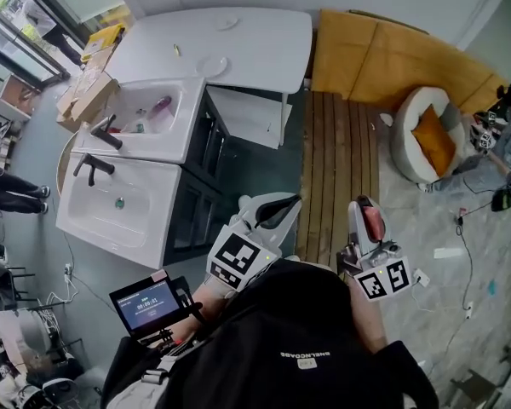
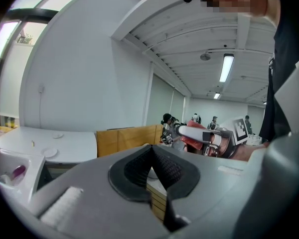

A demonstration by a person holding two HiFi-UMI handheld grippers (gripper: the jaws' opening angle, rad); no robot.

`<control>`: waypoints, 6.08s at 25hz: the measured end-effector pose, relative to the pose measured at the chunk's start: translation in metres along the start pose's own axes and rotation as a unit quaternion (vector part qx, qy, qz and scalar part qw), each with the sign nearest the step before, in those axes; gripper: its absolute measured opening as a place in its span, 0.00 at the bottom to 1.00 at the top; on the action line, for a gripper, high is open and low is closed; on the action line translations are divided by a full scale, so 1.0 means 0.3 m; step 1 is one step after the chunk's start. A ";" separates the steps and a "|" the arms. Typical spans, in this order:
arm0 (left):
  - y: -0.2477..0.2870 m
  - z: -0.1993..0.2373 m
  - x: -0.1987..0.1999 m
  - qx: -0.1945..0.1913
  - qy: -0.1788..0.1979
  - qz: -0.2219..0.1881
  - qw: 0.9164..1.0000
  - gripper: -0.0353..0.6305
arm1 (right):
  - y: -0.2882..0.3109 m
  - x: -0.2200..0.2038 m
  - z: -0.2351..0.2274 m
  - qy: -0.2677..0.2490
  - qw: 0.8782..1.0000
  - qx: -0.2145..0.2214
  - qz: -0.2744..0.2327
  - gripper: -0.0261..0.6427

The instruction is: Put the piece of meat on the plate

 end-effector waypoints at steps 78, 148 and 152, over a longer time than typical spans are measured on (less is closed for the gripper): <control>0.065 1.471 0.322 0.209 -0.126 -0.013 0.970 0.08 | 1.697 -0.422 -0.186 0.029 0.979 0.149 0.135 0.14; -0.031 1.530 0.178 0.573 -0.368 -0.131 0.721 0.08 | 2.551 -1.570 0.059 -0.270 0.666 0.564 0.407 0.14; -0.034 1.528 0.176 0.575 -0.367 -0.132 0.719 0.08 | 2.528 -1.586 0.064 -0.304 0.646 0.574 0.402 0.15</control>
Point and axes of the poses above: the fingertips, and each gripper's own axes: y forward along the fingers, z to its left, x out of its top, the point moved 4 cm from there along -y, backward along the fingers, and after that the axes turned 11 degrees about -y, right-handed, at the moved point
